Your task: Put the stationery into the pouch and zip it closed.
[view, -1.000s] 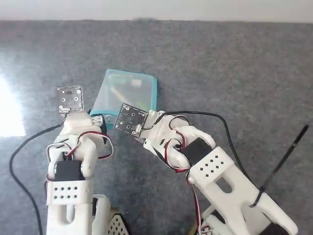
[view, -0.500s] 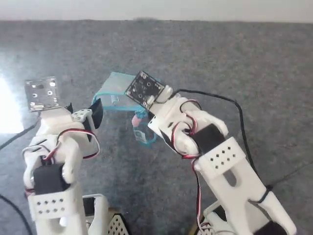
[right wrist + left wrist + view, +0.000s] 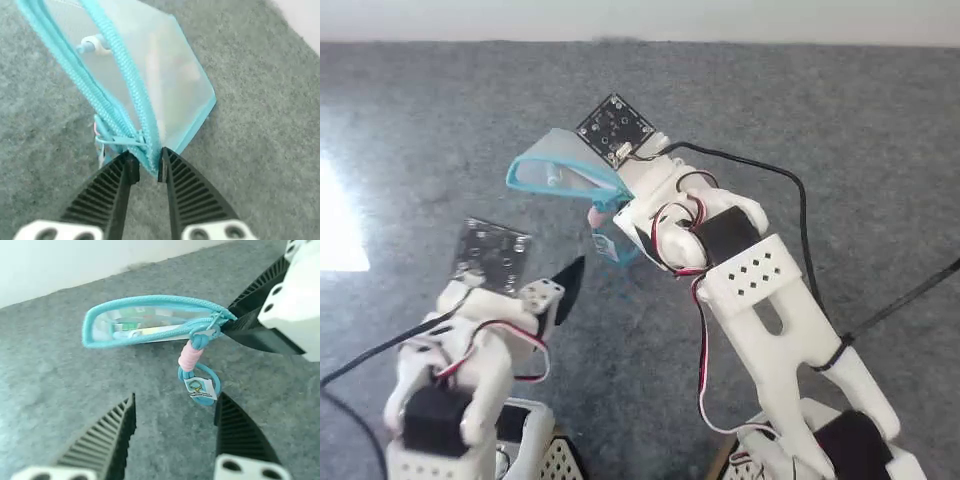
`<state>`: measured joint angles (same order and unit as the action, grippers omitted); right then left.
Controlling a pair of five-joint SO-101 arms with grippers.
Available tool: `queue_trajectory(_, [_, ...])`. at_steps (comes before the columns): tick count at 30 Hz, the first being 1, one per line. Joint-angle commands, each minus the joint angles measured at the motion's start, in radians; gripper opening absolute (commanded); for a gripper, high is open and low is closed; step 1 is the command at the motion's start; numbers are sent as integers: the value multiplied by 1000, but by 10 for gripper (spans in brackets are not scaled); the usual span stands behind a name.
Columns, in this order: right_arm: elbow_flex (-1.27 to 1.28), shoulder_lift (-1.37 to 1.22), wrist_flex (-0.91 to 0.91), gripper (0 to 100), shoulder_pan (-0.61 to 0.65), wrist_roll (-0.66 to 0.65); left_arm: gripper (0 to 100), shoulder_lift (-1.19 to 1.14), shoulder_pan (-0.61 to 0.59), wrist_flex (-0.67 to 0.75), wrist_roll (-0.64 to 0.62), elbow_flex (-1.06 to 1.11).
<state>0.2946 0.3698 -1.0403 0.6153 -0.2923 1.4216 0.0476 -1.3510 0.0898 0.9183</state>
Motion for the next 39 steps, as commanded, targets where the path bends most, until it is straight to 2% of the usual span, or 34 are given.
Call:
queue_trajectory(1, [-48, 113, -30, 8, 4, 17, 237, -8, 61, 226, -21, 174])
queue_trajectory(4, [-46, 160, -76, 8, 31, 17, 239, -6, 64, 353, -38, 266])
queue_trajectory(14, [49, 229, -108, 8, 39, 8, 239, -3, 72, 359, -43, 295])
queue_trajectory(15, [86, 234, -124, 8, 39, -9, 239, -3, 66, 359, -46, 292])
queue_trajectory(17, [219, 237, -124, 8, 68, -123, 239, -3, 14, 350, -48, 271])
queue_trajectory(19, [411, 236, -39, 12, 107, -224, 239, -3, -41, 330, -63, 237])
queue_trajectory(22, [597, 249, 110, 20, 102, -247, 239, -9, -78, 302, -31, 208])
queue_trajectory(25, [614, 252, 107, 66, 99, -249, 237, -12, -98, 287, 2, 225])
queue_trajectory(31, [707, 252, 191, 106, 160, -247, 239, -32, -270, 247, 40, 229])
queue_trajectory(39, [844, 254, 432, 106, 202, -241, 239, -296, -336, 288, 14, 130])
